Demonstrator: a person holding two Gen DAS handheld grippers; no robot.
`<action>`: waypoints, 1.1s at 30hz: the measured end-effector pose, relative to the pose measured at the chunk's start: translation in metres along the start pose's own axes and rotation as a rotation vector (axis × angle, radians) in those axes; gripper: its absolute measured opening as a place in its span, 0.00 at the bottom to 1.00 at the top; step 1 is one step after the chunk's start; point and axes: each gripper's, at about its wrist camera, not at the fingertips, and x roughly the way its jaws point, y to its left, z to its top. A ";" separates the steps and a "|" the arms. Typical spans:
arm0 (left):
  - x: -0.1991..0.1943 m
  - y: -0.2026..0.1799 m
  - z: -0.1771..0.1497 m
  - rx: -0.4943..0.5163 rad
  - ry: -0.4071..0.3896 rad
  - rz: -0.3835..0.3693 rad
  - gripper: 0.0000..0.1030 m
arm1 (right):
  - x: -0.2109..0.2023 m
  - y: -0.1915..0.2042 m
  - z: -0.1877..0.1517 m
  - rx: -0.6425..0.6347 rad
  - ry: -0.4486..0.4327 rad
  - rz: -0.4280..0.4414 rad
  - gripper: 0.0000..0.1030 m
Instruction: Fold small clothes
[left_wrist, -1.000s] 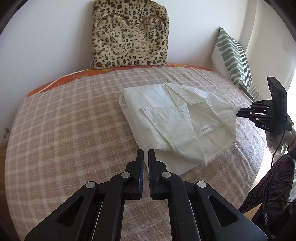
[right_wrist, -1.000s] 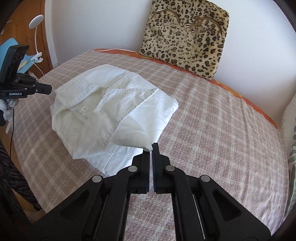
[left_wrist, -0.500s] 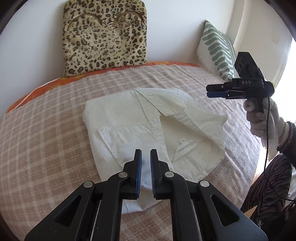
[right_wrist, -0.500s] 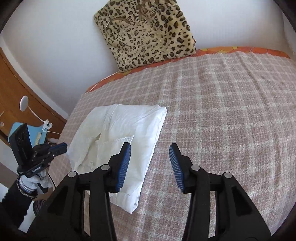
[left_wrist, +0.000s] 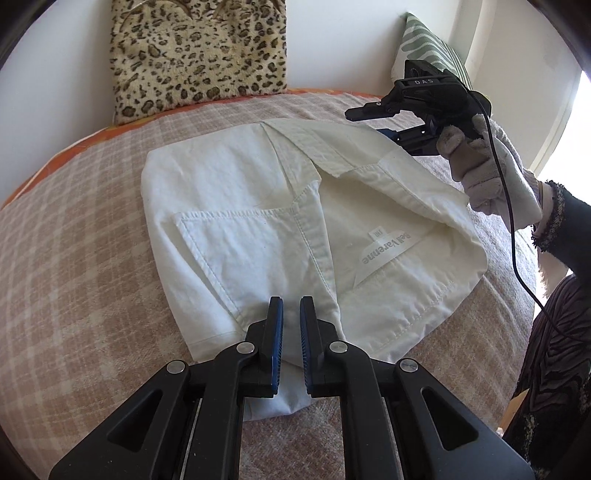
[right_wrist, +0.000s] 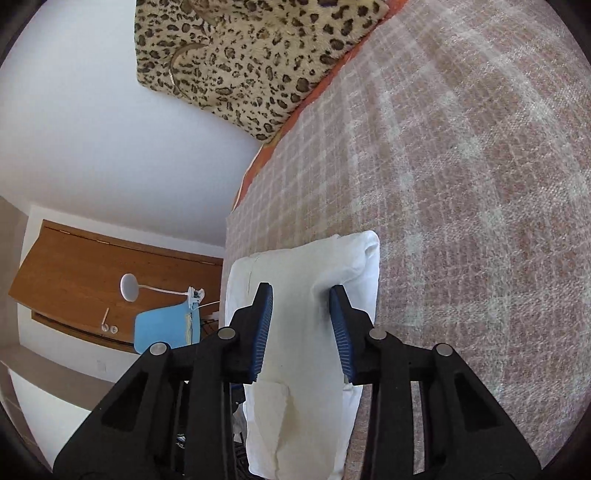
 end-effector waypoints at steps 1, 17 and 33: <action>-0.001 0.001 0.000 -0.007 0.000 -0.005 0.08 | 0.002 -0.003 0.004 0.016 0.000 -0.015 0.33; -0.036 0.020 -0.008 -0.164 -0.071 -0.020 0.09 | -0.058 0.023 0.020 -0.074 -0.202 -0.222 0.10; -0.037 0.046 -0.013 -0.355 -0.100 -0.080 0.27 | 0.117 0.189 -0.026 -0.629 0.183 -0.380 0.12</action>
